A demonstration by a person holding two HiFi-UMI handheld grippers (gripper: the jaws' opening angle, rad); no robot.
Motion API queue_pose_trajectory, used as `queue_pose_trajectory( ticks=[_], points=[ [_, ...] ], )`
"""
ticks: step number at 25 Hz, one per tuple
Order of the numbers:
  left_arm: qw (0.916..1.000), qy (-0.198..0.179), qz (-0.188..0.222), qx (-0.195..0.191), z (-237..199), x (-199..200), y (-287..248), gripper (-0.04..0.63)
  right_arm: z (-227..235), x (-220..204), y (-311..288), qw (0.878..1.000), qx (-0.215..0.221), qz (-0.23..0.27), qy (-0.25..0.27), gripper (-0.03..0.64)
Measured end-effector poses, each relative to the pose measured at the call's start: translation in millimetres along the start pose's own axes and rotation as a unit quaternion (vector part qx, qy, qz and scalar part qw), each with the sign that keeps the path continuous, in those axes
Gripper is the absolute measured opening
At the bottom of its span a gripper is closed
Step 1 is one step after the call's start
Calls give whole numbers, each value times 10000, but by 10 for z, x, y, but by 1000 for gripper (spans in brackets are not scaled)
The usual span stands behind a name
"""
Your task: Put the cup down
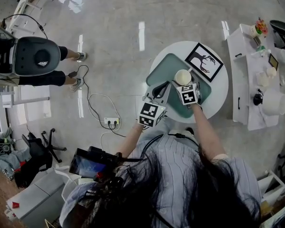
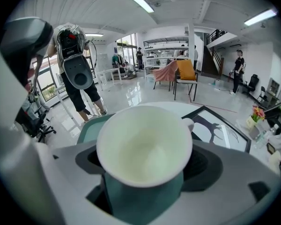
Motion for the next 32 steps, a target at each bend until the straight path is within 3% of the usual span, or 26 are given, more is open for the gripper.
queue_pose_trajectory(
  ticks=[11, 24, 32],
  points=[
    [10000, 4, 55, 67, 3, 3, 63, 23, -5, 7, 94, 9998, -97, 10, -183, 423],
    [9999, -3, 91, 98, 122, -3, 86, 23, 44, -117, 436, 9956, 0, 76, -932, 422],
    [9996, -28, 189, 198, 271, 36, 78, 23, 182, -48, 840, 9855, 121, 566, -1593, 419]
  ],
)
Point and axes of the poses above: the fingertips, and each gripper's own axes: y backward along the fingers, z to its right, x out of its top, the point moved 3 cm from there along y, backward along the fingers, and after that the axes turned 9 degrees about -x, right-handed, at the moved point
